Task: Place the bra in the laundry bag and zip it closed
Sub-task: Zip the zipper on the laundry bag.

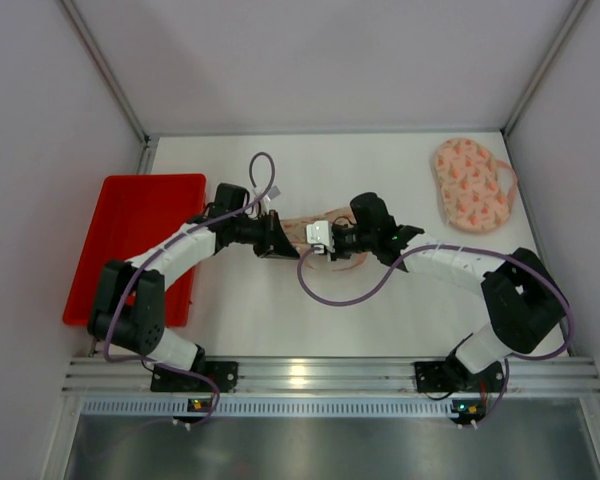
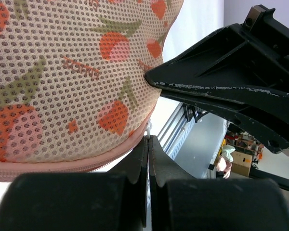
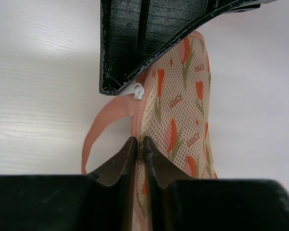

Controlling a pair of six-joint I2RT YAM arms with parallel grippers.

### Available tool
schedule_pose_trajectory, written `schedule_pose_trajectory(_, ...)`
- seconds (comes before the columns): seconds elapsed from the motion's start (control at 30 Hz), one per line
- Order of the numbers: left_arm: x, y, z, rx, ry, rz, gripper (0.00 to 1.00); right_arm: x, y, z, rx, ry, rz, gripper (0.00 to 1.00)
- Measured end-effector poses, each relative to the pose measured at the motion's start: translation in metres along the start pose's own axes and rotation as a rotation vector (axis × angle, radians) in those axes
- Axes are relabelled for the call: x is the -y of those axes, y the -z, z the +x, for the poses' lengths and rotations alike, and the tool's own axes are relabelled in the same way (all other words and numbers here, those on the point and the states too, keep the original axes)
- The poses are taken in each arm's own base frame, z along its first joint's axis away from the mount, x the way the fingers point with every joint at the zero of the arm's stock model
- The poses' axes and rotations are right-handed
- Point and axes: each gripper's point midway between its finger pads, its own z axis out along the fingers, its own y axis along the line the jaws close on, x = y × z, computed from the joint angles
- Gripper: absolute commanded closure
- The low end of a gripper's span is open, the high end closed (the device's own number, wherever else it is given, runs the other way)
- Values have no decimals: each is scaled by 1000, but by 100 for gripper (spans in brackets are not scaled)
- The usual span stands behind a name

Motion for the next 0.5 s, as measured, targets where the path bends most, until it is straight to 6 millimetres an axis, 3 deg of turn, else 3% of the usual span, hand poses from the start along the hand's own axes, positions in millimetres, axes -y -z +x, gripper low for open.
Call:
schedule_pose_trajectory(0.03, 0, 0, 0, -1, 3, 0, 100, 1, 0, 0, -2, 5, 4, 100)
schedule_pose_trajectory(0.23, -2, 1, 4, -15, 11, -10, 100, 3, 0, 1, -5, 14, 12, 100)
schedule_pose_trajectory(0.5, -24, 15, 3, -4, 7, -62, 100, -5, 15, 26, -41, -1, 18, 100)
